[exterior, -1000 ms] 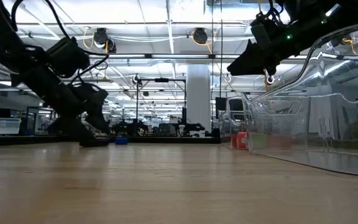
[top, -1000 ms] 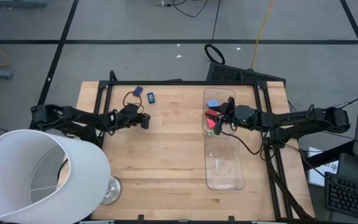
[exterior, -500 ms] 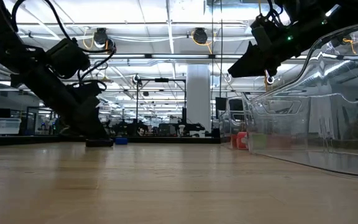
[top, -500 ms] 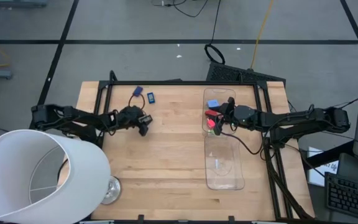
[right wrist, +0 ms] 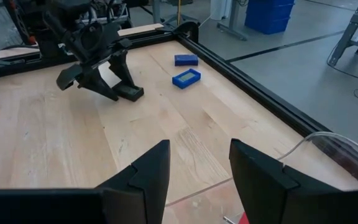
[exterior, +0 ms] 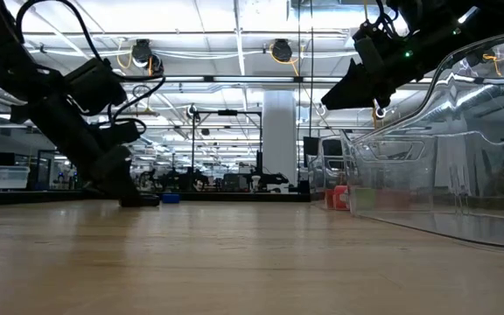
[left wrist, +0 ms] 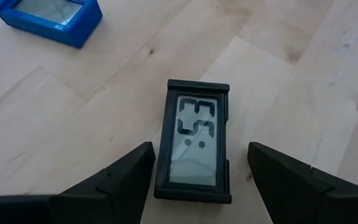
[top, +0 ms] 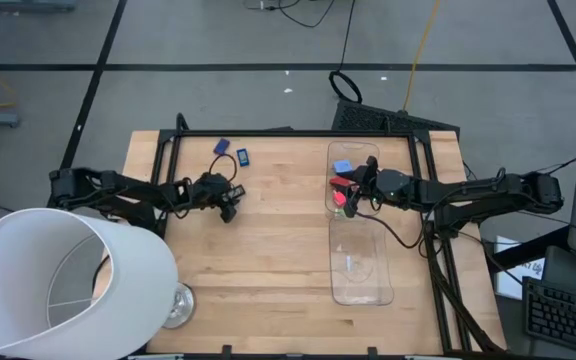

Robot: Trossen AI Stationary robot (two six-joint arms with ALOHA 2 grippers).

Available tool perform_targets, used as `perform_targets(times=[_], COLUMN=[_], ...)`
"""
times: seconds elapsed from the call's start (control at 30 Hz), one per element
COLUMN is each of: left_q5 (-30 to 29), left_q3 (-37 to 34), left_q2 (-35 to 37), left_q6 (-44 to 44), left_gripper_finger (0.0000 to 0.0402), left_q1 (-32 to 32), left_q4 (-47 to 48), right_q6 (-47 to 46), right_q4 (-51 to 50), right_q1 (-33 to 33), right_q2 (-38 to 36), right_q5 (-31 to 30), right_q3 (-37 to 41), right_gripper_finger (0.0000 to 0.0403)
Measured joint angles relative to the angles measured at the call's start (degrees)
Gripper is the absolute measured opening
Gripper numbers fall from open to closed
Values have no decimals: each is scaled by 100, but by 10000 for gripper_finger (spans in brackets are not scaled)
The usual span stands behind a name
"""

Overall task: Pick & Place Office items
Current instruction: Put the black digital clock into the bottom transparent bin

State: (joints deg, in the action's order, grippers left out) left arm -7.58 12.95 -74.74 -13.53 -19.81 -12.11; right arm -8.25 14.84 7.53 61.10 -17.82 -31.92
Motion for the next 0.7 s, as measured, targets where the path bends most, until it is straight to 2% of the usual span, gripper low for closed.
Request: perform_targets(times=[0.3,0.53,0.7], left_q5=[-510,-604,-554], left_q3=[0,-8,-11], left_q2=[2,-2,-5], left_q6=[277,318,292], left_gripper_finger=[268,267,228], left_q1=[341,453,457], left_q4=[277,279,269], right_q6=[-2,-3,-21], right_q4=[1,4,6], right_q1=[-2,-2,-2], right_q2=[0,0,0], right_q5=[11,12,13], right_q3=[0,0,0], right_gripper_finger=[155,155,155])
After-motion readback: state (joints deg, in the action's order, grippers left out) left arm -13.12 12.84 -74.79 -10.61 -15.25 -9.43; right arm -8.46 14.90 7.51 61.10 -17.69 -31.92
